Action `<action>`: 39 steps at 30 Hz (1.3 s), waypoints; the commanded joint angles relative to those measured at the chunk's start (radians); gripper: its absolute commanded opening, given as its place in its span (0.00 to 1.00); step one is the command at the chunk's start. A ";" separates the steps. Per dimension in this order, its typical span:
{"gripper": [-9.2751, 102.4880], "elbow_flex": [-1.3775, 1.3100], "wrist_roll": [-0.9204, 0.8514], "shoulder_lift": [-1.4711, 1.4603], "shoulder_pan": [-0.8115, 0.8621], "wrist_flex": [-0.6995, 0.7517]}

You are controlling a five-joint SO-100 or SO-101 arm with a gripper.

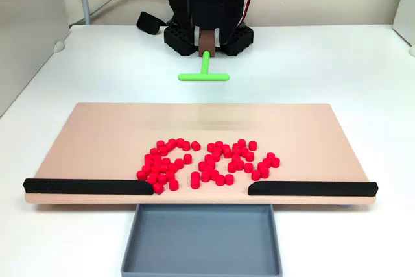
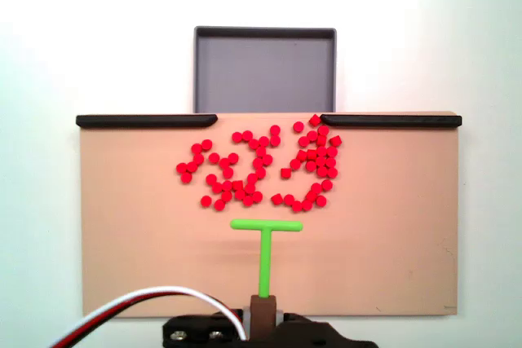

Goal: Gather the left side granules

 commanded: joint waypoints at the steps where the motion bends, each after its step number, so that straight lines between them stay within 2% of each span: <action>1: 0.08 -0.025 0.023 0.012 -0.002 0.000; 39: 0.08 -0.025 0.017 0.008 -0.006 0.000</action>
